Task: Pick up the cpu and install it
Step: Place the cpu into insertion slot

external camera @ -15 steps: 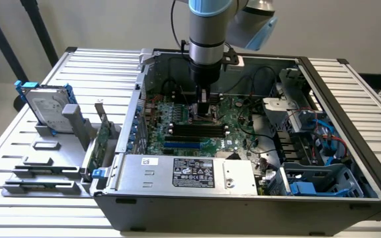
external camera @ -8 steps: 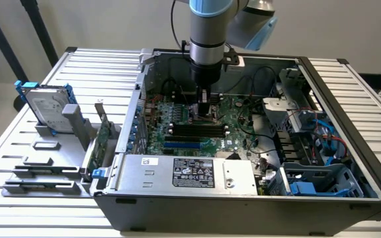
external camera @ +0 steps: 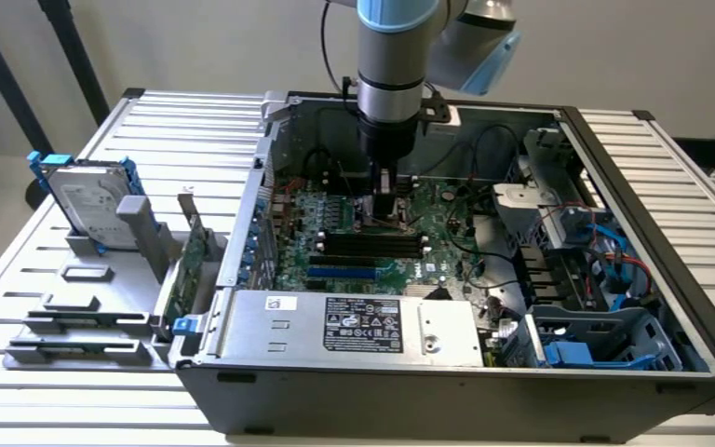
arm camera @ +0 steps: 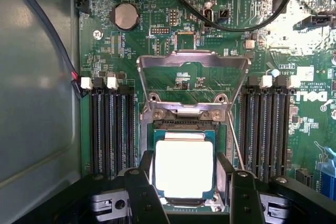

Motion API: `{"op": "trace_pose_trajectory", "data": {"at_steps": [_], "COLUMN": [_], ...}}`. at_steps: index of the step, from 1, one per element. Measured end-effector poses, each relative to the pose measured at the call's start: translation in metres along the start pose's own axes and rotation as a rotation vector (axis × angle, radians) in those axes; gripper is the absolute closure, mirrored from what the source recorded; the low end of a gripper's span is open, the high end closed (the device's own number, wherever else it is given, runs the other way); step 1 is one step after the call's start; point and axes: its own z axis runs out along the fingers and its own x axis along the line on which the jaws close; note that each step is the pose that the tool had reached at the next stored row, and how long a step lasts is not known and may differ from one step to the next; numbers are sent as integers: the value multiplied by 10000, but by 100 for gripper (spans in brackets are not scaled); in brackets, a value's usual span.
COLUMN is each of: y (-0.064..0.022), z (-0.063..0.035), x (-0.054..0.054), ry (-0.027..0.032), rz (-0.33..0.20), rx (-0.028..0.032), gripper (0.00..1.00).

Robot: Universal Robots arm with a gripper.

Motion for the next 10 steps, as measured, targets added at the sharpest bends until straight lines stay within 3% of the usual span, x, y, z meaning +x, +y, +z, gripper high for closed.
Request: {"op": "trace_pose_trajectory", "data": {"at_steps": [10], "y": [-1], "z": [19], "x": [-6], "ry": [-161], "rz": [38], "rx": [-17], "gripper": [45]}}
